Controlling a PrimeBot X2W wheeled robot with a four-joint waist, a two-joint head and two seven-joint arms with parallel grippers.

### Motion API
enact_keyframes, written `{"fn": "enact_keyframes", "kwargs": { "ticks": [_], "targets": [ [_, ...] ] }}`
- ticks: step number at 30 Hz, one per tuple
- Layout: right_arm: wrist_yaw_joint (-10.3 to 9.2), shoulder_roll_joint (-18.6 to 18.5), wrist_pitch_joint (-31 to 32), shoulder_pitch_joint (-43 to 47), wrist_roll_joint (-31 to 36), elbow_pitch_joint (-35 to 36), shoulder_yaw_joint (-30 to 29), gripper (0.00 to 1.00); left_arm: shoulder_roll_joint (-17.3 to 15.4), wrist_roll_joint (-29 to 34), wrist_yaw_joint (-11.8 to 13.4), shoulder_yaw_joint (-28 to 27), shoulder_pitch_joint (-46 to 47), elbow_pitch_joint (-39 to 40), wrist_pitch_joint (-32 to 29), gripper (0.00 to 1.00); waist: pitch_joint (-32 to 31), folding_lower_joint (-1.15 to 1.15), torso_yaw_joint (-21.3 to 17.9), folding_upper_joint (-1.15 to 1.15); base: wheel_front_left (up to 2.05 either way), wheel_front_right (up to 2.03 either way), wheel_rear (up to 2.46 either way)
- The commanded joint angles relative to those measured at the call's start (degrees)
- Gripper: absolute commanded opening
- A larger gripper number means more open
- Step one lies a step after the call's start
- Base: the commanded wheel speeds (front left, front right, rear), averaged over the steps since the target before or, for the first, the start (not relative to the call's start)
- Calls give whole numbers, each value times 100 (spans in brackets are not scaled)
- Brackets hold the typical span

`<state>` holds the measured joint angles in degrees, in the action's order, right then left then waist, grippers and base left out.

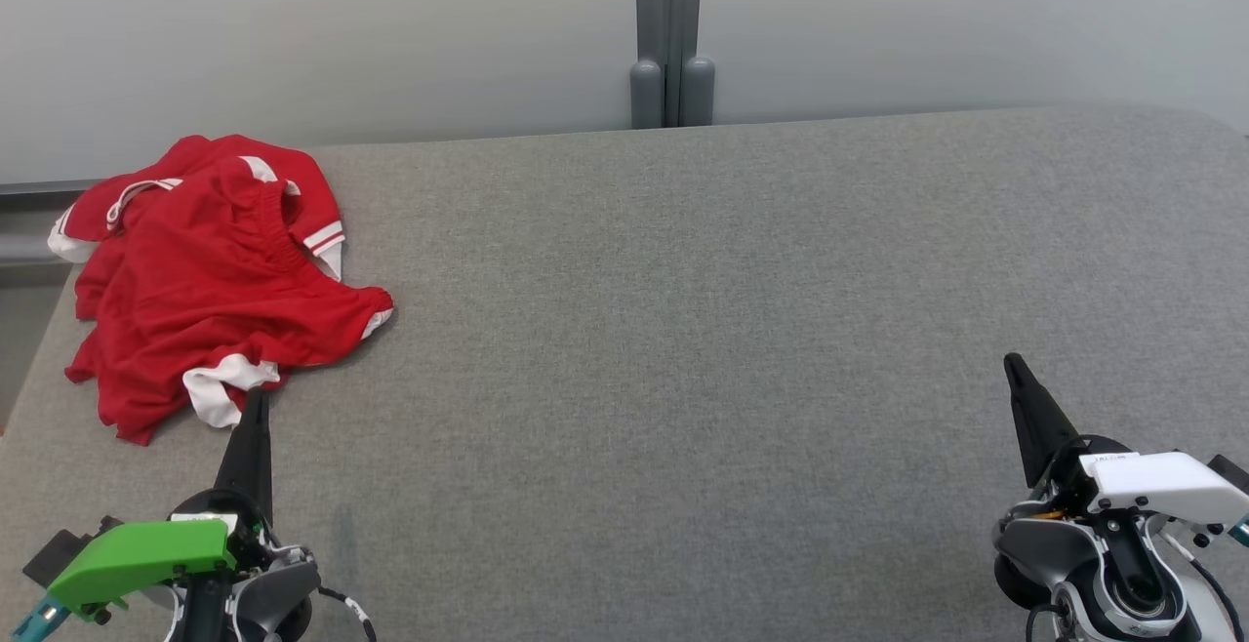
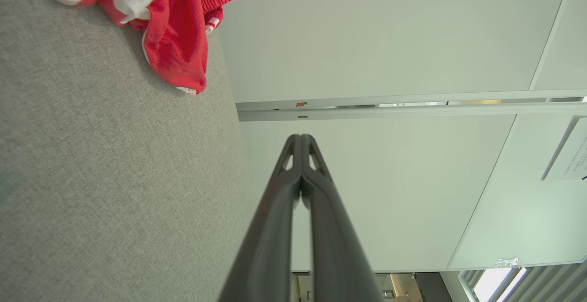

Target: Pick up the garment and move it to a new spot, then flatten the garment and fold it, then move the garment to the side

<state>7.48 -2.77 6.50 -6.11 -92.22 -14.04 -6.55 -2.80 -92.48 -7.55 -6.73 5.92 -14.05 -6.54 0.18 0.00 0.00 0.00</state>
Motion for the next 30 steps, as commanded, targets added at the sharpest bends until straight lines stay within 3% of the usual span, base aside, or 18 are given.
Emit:
{"fn": "enact_keyframes", "kwargs": {
  "ticks": [1, 30],
  "targets": [
    [2, -21, 13, -33, -39, -6, 0, 0, -5, 13, -17, 2, 63, 7, -12, 0, 0, 0, 0, 0, 0, 0, 0],
    [2, -21, 13, -33, -40, -6, 1, 0, -5, 13, -17, 2, 63, 7, -12, 0, 0, 0, 0, 0, 0, 0, 0]
  ]
}}
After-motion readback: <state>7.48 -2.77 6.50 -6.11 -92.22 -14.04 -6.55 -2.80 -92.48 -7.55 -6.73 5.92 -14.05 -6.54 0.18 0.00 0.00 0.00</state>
